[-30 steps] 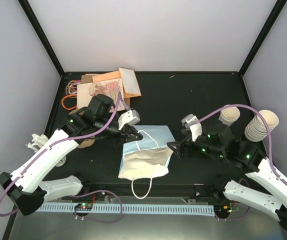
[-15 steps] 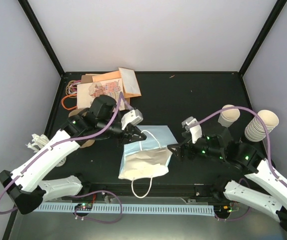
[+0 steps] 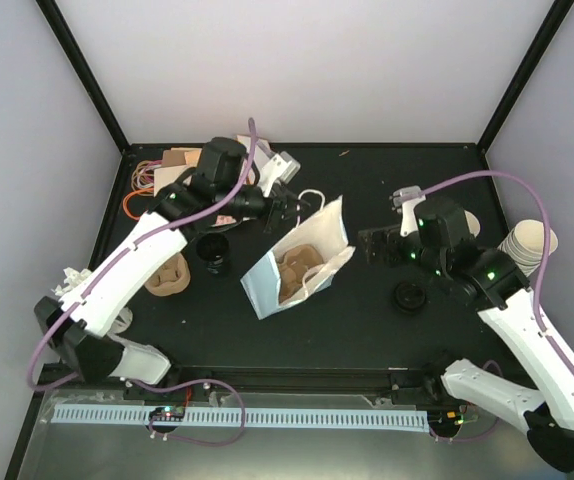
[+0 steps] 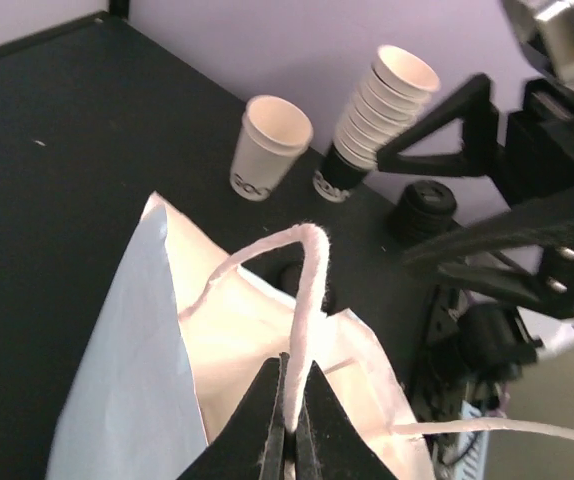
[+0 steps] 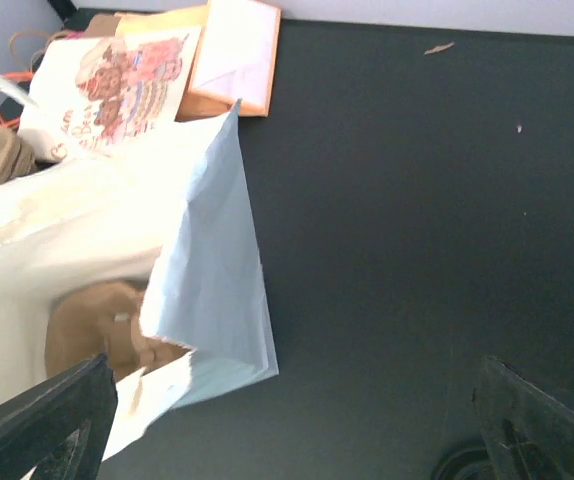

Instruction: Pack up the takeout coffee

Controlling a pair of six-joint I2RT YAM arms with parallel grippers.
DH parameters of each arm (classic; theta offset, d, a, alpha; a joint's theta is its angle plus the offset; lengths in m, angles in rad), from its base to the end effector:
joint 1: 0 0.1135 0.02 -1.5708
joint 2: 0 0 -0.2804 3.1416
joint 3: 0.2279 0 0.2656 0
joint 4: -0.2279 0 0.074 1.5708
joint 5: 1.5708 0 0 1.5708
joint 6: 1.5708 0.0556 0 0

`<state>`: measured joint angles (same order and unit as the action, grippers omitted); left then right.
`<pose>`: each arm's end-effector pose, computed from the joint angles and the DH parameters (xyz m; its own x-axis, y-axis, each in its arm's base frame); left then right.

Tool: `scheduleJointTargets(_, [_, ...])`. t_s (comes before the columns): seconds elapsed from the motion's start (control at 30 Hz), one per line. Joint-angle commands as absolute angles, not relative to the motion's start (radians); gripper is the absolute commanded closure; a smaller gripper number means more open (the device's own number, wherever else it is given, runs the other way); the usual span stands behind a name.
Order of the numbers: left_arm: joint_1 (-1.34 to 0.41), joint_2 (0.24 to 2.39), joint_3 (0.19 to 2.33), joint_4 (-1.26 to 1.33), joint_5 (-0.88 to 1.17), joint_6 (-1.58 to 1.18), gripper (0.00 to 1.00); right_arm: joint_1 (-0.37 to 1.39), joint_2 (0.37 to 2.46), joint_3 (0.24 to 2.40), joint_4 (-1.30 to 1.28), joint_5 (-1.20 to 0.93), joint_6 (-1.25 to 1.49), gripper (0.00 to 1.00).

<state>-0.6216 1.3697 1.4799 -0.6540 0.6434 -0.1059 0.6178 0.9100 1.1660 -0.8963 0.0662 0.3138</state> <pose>0.2374 -0.2111 0.4150 -0.5116 0.2625 -0.8181 0.8339 0.3813 -0.3991 0.1544 0.1052 0.3811 -0.6283 -0.0686 -0.7750 -0.3583 0.9097 0.2099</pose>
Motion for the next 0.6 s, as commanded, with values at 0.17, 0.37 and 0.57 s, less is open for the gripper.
scheduleJointTargets(0.17, [-0.525, 1.575, 1.715, -0.588, 0.641, -0.148, 0.98, 0.562, 0.993, 1.258, -0.893, 0.011, 0.262, 0.00])
scheduleJointTargets(0.37, [-0.479, 1.646, 1.795, -0.534, 0.650, -0.177, 0.99, 0.554, 1.013, 1.265, -0.890, 0.035, 0.261, 0.00])
scheduleJointTargets(0.57, [-0.433, 1.694, 1.796, -0.453, 0.648, -0.255, 0.98, 0.549, 1.021, 1.272, -0.891, 0.051, 0.256, 0.00])
